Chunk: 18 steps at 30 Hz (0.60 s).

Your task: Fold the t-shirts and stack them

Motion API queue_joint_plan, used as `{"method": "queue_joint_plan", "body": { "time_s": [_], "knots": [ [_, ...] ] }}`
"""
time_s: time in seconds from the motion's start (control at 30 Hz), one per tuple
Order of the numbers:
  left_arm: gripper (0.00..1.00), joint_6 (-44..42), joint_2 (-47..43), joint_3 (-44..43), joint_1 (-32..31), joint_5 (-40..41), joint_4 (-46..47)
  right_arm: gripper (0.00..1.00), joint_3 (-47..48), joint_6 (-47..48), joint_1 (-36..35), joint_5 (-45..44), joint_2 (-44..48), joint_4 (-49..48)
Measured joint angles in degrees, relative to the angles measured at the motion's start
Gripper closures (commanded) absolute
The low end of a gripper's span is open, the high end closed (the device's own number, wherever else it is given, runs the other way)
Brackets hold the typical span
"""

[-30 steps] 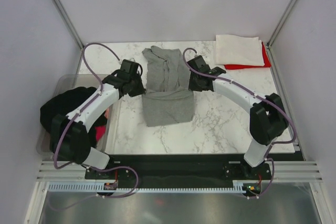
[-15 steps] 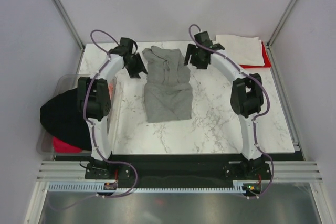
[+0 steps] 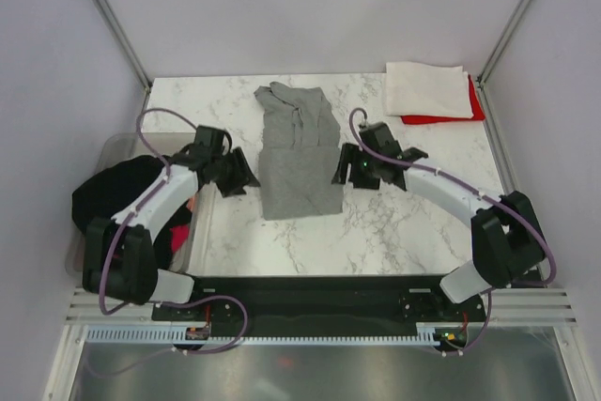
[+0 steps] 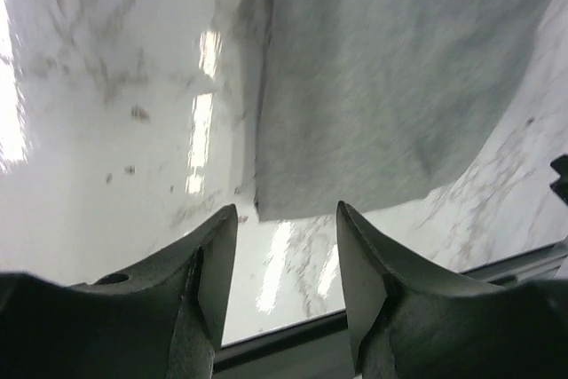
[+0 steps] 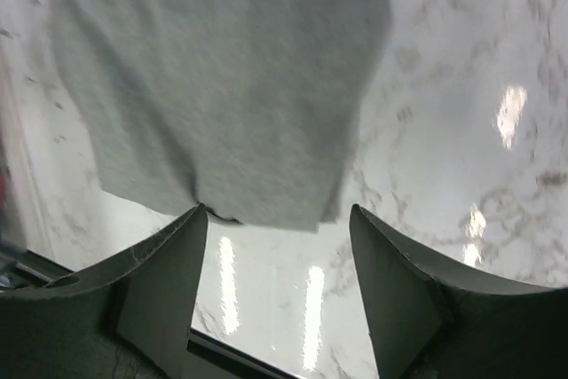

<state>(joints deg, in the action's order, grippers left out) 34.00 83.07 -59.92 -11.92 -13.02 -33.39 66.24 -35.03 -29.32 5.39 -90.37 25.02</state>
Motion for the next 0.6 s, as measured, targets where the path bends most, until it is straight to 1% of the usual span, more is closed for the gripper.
{"method": "queue_joint_plan", "body": {
  "time_s": [0.07, 0.13, 0.23, 0.33, 0.5, 0.57, 0.6],
  "knots": [
    [0.45, 1.33, -4.85, 8.76, -1.92, -0.68, 2.10, 0.31, -8.90, -2.34, 0.09, 1.51, 3.37, -2.69],
    [0.46, 2.58, -7.93, 14.49, -3.72, -0.87, 2.80, 0.35, -16.50, -4.63, 0.35, 2.62, 5.44, -4.79],
    [0.48, 4.28, -11.96, 21.24, -5.86, -1.07, 4.66, 0.40, -22.62, -6.84, -0.15, 3.98, 5.95, -7.34],
    [0.48, 5.66, -14.14, 25.00, -5.86, -1.05, 7.45, 0.41, -24.74, -7.93, -0.94, 5.29, 5.86, -10.78],
    [0.50, 7.37, -15.06, 29.35, -5.84, -1.07, 12.52, 0.43, -25.00, -8.72, -1.20, 6.43, 3.74, -17.14],
    [0.51, 7.87, -15.02, 30.47, -5.92, -1.07, 14.08, 0.46, -25.03, -8.85, -1.20, 6.64, 2.03, -18.93],
    [0.51, 8.15, -14.86, 30.82, -5.97, -1.07, 14.78, 0.50, -25.03, -9.20, -1.20, 7.06, 1.22, -19.74]
  ]
}}
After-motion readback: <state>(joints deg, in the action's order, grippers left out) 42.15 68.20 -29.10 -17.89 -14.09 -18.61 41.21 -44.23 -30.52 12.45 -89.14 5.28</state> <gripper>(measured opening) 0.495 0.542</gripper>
